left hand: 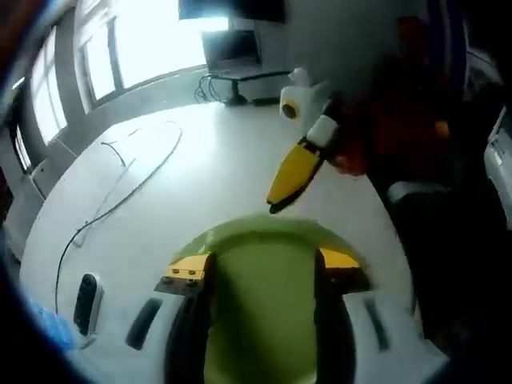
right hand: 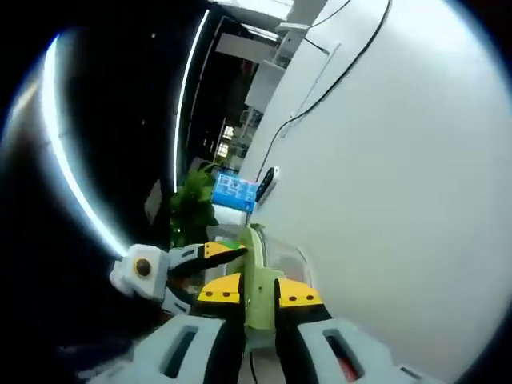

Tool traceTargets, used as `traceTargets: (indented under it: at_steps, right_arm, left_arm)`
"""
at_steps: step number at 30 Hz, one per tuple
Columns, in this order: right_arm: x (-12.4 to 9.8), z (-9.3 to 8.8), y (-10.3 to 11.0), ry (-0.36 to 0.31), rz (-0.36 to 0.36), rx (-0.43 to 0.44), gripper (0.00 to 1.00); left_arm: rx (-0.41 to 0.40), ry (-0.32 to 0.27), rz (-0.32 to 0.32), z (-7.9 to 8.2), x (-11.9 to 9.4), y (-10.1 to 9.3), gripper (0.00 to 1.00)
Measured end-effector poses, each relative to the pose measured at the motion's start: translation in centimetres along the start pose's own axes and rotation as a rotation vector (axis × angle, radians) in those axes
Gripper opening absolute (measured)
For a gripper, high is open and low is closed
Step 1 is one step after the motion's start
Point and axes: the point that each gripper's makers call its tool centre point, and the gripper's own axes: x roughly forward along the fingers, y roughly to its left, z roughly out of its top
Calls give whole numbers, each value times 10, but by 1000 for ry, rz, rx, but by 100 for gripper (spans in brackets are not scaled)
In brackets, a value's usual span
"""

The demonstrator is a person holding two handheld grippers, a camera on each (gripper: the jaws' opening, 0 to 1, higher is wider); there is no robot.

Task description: Pick up the tomato from the tabletop place it into the food storage container close the lid and lock the latches

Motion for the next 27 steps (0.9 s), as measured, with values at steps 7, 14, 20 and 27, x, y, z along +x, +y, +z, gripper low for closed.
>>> traceTargets:
  at_steps: [7,14,20,27]
  right_arm:
    - [-7,4,-2,-83,8,-273,8]
    - [-6,-2,-3,-100,66,-505,8]
    - [-12,-6,11,-186,145,-655,8]
    - [-22,-15,23,-263,191,-757,8]
  left_arm:
    - [71,-197,82,7,0,-1,25]
    - [31,-244,122,4,-3,-1,24]
    - [1,-284,125,1,-5,-3,24]
    - [-32,-317,150,-2,-9,-3,24]
